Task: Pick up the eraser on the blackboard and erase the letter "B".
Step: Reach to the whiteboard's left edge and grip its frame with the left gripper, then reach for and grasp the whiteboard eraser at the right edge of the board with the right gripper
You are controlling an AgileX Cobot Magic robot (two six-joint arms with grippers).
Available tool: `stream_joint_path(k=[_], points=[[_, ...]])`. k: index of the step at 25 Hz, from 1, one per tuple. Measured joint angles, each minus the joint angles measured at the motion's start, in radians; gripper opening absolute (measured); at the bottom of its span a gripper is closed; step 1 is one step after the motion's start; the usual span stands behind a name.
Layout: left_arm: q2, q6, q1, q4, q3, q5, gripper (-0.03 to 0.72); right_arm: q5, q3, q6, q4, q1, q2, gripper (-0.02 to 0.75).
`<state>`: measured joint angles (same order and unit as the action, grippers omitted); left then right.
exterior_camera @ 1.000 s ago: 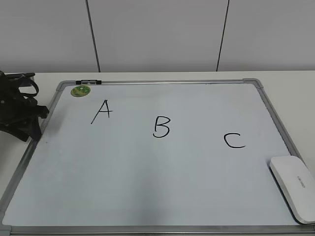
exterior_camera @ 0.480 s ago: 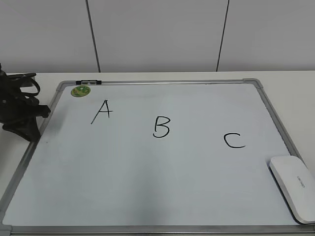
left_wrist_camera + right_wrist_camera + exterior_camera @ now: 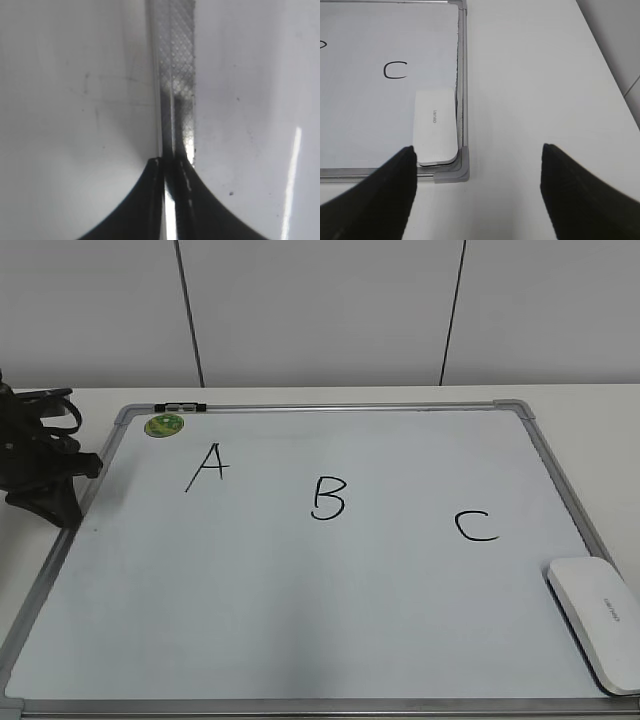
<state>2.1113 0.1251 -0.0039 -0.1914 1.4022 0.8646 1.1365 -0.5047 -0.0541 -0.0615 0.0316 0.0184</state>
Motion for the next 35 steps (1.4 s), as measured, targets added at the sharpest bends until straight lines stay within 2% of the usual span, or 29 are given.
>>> stream_joint_path(k=[26,35], points=[[0.0,0.0,0.0,-0.002,0.0,0.002,0.011,0.017,-0.007,0.0,0.0,0.0,-0.003,0.591],[0.0,0.0,0.0,-0.004,0.0,0.002,0.011,0.063,-0.161,-0.038,0.0,0.0,-0.319,0.591]])
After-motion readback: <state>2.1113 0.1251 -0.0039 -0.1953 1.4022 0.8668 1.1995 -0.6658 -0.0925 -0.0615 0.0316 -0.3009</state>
